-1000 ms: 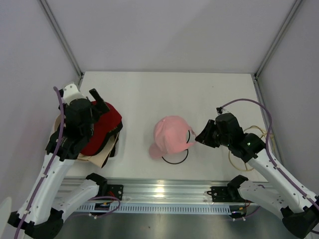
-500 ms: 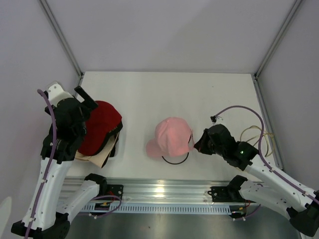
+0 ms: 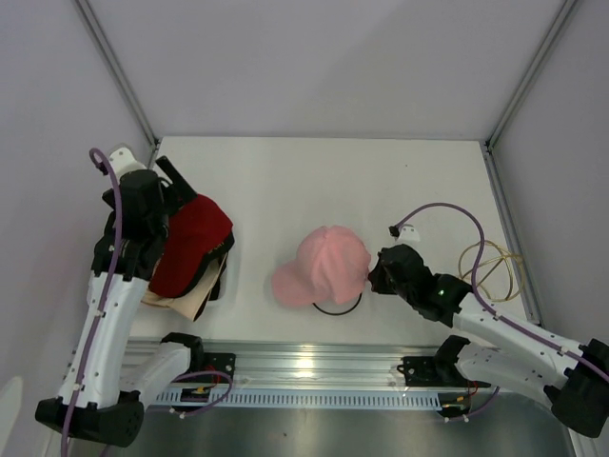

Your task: Stack the hats

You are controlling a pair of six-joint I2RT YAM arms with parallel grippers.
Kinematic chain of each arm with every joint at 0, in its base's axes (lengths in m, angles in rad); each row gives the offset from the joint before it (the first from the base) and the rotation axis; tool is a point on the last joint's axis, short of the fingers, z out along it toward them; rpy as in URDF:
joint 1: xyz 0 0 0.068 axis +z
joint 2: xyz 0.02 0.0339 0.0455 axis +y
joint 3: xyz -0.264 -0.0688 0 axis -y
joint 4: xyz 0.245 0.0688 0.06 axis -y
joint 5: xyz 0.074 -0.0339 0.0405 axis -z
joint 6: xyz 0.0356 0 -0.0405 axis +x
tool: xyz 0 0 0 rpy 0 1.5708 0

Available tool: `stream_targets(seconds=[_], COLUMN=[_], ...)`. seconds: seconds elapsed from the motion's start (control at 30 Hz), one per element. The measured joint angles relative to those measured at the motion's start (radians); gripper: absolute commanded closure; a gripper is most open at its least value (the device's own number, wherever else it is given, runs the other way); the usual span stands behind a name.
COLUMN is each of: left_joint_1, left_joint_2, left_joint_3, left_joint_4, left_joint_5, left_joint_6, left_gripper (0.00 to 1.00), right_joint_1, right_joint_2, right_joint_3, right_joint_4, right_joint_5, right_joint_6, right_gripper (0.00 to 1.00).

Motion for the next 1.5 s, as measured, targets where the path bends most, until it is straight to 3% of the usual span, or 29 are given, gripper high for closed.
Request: stream_targets(seconds=[0.23,0.5,0.67,0.77,0.8,1.07,1.33,1.5], left_joint_1=[0.043,0.074,0.082,0.084,0.084,0.087,0.088,0.088], left_joint_2=[0.108,0.114,0.114,0.116,0.118,0.125,0.066,0.028], left_joint_3=[-0.003,-0.045,-0.086,-0.114,-0.121,-0.13,-0.092,0.027], left_joint_4=[-0.018,-0.003,0.014,0.032,0.037,0.056,0.049,0.047], left_joint_5=[0.031,0.03,0.036,0.051,0.058,0.079,0.084,0.183], left_joint_6=[-0.005,-0.005,-0.005,-0.005,-0.005,0.005,0.049,0.105], left_gripper=[0.01,0.13,0.13,0.23,0.35,0.84,0.87,0.91], right_joint_1=[0.0,0.0,0.0,0.0,0.0,0.0,0.0,0.0], right_joint_2=[-0.033,-0.101,-0.109,-0.108,-0.106,-0.097,-0.092,-0.079], right_joint_3=[-0.008,0.026,0.064,0.068,0.068,0.069,0.073,0.077], right_joint_4=[0.006,-0.067,-0.082,-0.091,-0.095,-0.106,-0.11,-0.11], right_joint_5=[0.057,0.105,0.13,0.134,0.134,0.134,0.136,0.137], right_joint_6=[-0.015,-0.025,-0.041,-0.042,-0.041,-0.041,-0.041,-0.041], right_gripper=[1.0,0.85,0.81,0.8,0.79,0.72,0.71,0.71])
